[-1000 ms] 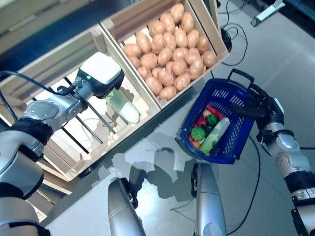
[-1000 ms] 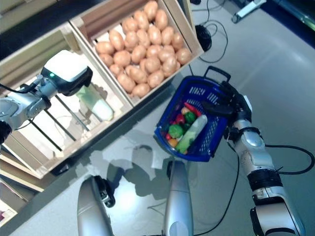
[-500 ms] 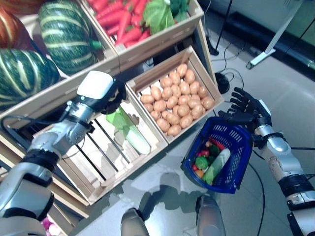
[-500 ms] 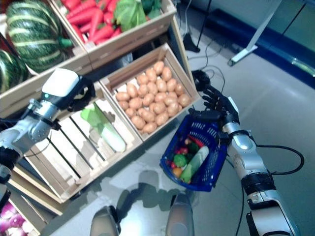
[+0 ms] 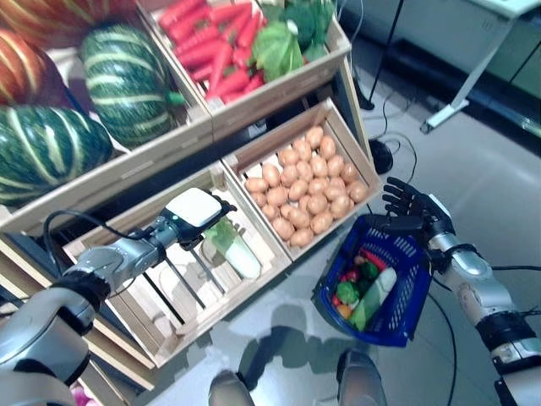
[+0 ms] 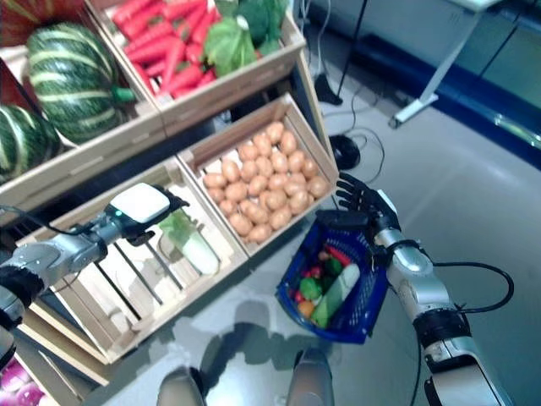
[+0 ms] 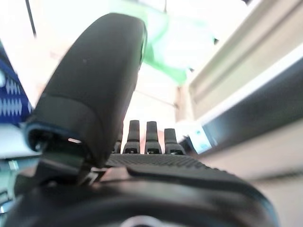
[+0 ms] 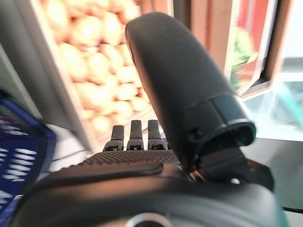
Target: Put vegetables into the basket
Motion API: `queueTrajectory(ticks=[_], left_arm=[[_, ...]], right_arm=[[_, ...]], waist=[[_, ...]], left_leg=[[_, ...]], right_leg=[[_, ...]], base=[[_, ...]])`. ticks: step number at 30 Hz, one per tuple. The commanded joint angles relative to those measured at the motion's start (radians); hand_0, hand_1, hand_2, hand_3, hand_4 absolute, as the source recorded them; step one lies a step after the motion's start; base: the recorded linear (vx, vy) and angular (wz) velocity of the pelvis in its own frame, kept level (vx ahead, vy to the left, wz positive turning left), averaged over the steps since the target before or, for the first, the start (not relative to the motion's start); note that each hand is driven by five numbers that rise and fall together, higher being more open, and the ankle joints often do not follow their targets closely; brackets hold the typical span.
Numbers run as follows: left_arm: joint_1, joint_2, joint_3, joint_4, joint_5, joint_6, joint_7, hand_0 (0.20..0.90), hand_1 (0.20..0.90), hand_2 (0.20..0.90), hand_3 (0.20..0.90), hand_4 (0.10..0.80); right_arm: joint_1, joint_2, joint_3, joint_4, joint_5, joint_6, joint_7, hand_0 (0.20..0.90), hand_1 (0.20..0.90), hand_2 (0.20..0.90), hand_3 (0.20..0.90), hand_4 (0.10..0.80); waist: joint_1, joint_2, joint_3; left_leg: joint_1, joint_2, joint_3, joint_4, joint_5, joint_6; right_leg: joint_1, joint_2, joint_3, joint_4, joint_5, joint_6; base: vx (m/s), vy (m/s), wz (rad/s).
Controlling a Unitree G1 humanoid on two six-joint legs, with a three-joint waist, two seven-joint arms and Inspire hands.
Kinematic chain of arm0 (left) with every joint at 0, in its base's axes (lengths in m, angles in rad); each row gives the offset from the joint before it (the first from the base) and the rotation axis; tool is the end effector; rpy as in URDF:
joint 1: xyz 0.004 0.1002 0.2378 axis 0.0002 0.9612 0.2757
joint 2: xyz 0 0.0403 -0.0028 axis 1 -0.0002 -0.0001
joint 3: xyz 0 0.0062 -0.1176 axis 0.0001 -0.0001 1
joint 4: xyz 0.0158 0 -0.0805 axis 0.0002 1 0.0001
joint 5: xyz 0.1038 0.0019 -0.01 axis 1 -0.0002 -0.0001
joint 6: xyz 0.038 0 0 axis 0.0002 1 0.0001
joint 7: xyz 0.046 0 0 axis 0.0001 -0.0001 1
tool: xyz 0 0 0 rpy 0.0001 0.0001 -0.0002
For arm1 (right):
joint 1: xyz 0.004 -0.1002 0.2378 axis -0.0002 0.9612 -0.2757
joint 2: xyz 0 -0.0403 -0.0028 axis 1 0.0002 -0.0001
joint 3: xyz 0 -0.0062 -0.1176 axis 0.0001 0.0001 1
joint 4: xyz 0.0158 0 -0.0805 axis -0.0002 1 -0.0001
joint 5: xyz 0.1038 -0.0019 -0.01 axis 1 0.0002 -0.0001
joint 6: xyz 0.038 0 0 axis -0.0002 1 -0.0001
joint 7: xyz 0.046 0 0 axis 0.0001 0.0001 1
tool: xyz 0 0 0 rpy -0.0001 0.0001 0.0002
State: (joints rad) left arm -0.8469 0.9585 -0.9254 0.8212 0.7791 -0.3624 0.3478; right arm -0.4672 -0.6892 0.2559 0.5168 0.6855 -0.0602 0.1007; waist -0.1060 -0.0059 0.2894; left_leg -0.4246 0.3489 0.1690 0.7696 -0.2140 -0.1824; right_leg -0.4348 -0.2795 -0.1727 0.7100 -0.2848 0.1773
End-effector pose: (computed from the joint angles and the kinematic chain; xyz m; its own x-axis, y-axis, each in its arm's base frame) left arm 0.3135 0.2988 0.1190 0.9217 -0.3578 -0.1495 -0.0212 -0.4315 0.9018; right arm 0.2915 -0.2730 0.0880 0.9955 0.0809 -0.0488 -0.0842 0.9940 -0.0692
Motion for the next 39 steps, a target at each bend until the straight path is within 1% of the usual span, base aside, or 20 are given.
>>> queueTrajectory(ticks=[1, 4, 9, 10, 11, 12, 14, 16, 19, 20, 23, 29, 32, 34, 39], left_arm=[[-0.172, 0.041, 0.034, 0.024, -0.059, 0.107, 0.022, 0.9, 0.9, 0.9, 0.9, 0.8], [-0.239, 0.028, 0.004, 0.053, -0.102, 0.138, 0.038, 0.9, 0.9, 0.9, 0.9, 0.8], [-0.326, 0.028, -0.017, 0.075, -0.104, 0.139, 0.058, 0.9, 0.9, 0.9, 0.9, 0.8], [-0.329, 0.027, -0.018, 0.077, -0.099, 0.137, 0.062, 0.9, 0.9, 0.9, 0.9, 0.8], [-0.339, 0.022, -0.021, 0.085, -0.088, 0.137, 0.072, 0.9, 0.9, 0.9, 0.9, 0.8], [-0.36, 0.016, -0.033, 0.093, -0.074, 0.137, 0.079, 0.9, 0.9, 0.9, 0.9, 0.8], [-0.376, 0.015, -0.048, 0.103, -0.054, 0.137, 0.09, 0.9, 0.9, 0.9, 0.9, 0.8], [-0.384, 0.018, -0.058, 0.103, -0.046, 0.136, 0.086, 0.9, 0.9, 0.9, 0.9, 0.8], [-0.401, 0.027, -0.085, 0.089, 0.014, 0.148, 0.09, 0.9, 0.9, 0.9, 0.9, 0.8], [-0.402, 0.027, -0.086, 0.089, 0.018, 0.148, 0.088, 0.9, 0.9, 0.9, 0.9, 0.8], [-0.42, 0.032, -0.115, 0.091, 0.056, 0.156, 0.054, 0.9, 0.9, 0.9, 0.9, 0.8], [-0.45, 0.033, -0.147, 0.137, 0.031, 0.204, -0.017, 0.9, 0.9, 0.9, 0.9, 0.8], [-0.46, 0.048, -0.152, 0.159, -0.014, 0.232, -0.047, 0.9, 0.9, 0.9, 0.9, 0.8], [-0.456, 0.049, -0.152, 0.173, -0.017, 0.234, -0.054, 0.9, 0.9, 0.9, 0.9, 0.8], [-0.41, 0.047, -0.136, 0.193, -0.017, 0.239, -0.079, 0.9, 0.9, 0.9, 0.9, 0.8]], right_arm=[[-0.103, -0.034, -0.046, -0.039, 0.092, -0.067, -0.005, 0.9, 0.9, 0.9, 0.9, 0.8], [-0.123, -0.048, -0.024, -0.026, 0.11, -0.071, 0.001, 0.9, 0.9, 0.9, 0.9, 0.8], [-0.116, -0.061, -0.027, -0.015, 0.136, -0.088, 0.017, 0.9, 0.9, 0.9, 0.9, 0.8], [-0.116, -0.061, -0.027, -0.013, 0.134, -0.09, 0.018, 0.9, 0.9, 0.9, 0.9, 0.8], [-0.118, -0.059, -0.027, -0.01, 0.134, -0.098, 0.02, 0.9, 0.9, 0.9, 0.9, 0.8], [-0.124, -0.063, -0.024, -0.005, 0.145, -0.107, 0.021, 0.9, 0.9, 0.9, 0.9, 0.8], [-0.13, -0.066, -0.024, -0.004, 0.149, -0.109, 0.023, 0.9, 0.9, 0.9, 0.9, 0.8], [-0.135, -0.07, -0.024, -0.002, 0.155, -0.11, 0.022, 0.9, 0.9, 0.9, 0.9, 0.8], [-0.148, -0.088, -0.043, 0.013, 0.195, -0.111, 0.029, 0.9, 0.9, 0.9, 0.9, 0.8], [-0.149, -0.089, -0.044, 0.014, 0.196, -0.111, 0.03, 0.9, 0.9, 0.9, 0.9, 0.8], [-0.162, -0.1, -0.061, 0.022, 0.22, -0.111, 0.036, 0.9, 0.9, 0.9, 0.9, 0.8], [-0.186, -0.126, -0.087, 0.031, 0.252, -0.113, 0.021, 0.9, 0.9, 0.9, 0.9, 0.8], [-0.172, -0.138, -0.112, 0.011, 0.261, -0.116, 0.01, 0.9, 0.9, 0.9, 0.9, 0.8], [-0.165, -0.138, -0.118, 0.006, 0.274, -0.117, 0.002, 0.9, 0.9, 0.9, 0.9, 0.8], [-0.139, -0.131, -0.131, -0.005, 0.281, -0.117, -0.003, 0.9, 0.9, 0.9, 0.9, 0.8]], waist=[[-0.037, -0.012, 0.029], [-0.049, -0.022, 0.065], [-0.06, -0.026, 0.094], [-0.06, -0.027, 0.094], [-0.061, -0.027, 0.096], [-0.063, -0.027, 0.101], [-0.064, -0.027, 0.105], [-0.064, -0.027, 0.105], [-0.064, -0.024, 0.112], [-0.064, -0.024, 0.111], [-0.068, -0.022, 0.122], [-0.068, -0.023, 0.143], [-0.066, -0.024, 0.155], [-0.064, -0.025, 0.158], [-0.059, -0.028, 0.171]], left_leg=[[-0.132, -0.03, 0.009, -0.043, 0.024, 0.064], [-0.224, -0.022, -0.012, 0.026, 0.02, 0.057], [-0.334, -0.004, -0.043, 0.126, 0.005, 0.042], [-0.332, -0.003, -0.049, 0.149, -0.028, 0.032], [-0.353, -0.001, -0.047, 0.15, -0.003, 0.038], [-0.367, 0.007, -0.059, 0.199, -0.047, 0.024], [-0.398, 0.013, -0.07, 0.239, -0.06, 0.02], [-0.411, 0.016, -0.075, 0.259, -0.069, 0.017], [-0.475, 0.034, -0.098, 0.359, -0.109, 0.012], [-0.48, 0.035, -0.1, 0.365, -0.112, 0.011], [-0.549, 0.049, -0.128, 0.452, -0.145, 0.009], [-0.696, 0.059, -0.18, 0.578, -0.19, 0.008], [-0.79, 0.073, -0.208, 0.654, -0.217, 0.007], [-0.821, 0.074, -0.219, 0.68, -0.23, 0.009], [-0.891, 0.064, -0.249, 0.749, -0.257, 0.009]], right_leg=[[-0.079, -0.021, 0.037, -0.009, 0.118, -0.047], [-0.174, -0.028, 0.061, 0.074, 0.11, -0.044], [-0.285, -0.037, 0.077, 0.18, 0.091, -0.04], [-0.283, -0.039, 0.082, 0.202, 0.062, -0.031], [-0.305, -0.041, 0.079, 0.201, 0.086, -0.04], [-0.323, -0.05, 0.087, 0.25, 0.049, -0.027], [-0.356, -0.056, 0.092, 0.287, 0.041, -0.026], [-0.371, -0.061, 0.093, 0.303, 0.037, -0.025], [-0.431, -0.082, 0.103, 0.382, 0.011, -0.021], [-0.436, -0.082, 0.104, 0.388, 0.009, -0.021], [-0.503, -0.096, 0.123, 0.467, -0.014, -0.017], [-0.655, -0.118, 0.16, 0.607, -0.045, -0.013], [-0.755, -0.136, 0.183, 0.684, -0.06, -0.012], [-0.787, -0.141, 0.19, 0.707, -0.067, -0.013], [-0.869, -0.145, 0.21, 0.773, -0.083, -0.015]], base=[[-0.163, 0.035, -0.04], [-0.147, 0.018, 0.02], [-0.092, -0.02, -0.1], [-0.06, -0.029, -0.02], [0.008, -0.023, -0.04], [-0.081, -0.022, -0.05], [-0.03, -0.002, -0.05], [-0.05, 0.007, -0.09], [-0.066, 0.019, -0.02], [-0.045, 0.022, 0.05], [-0.058, 0.03, 0.04], [-0.065, 0.033, 0.01], [-0.085, 0.018, 0.06], [-0.059, -0.007, 0.05], [-0.01, -0.009, 0.02]])
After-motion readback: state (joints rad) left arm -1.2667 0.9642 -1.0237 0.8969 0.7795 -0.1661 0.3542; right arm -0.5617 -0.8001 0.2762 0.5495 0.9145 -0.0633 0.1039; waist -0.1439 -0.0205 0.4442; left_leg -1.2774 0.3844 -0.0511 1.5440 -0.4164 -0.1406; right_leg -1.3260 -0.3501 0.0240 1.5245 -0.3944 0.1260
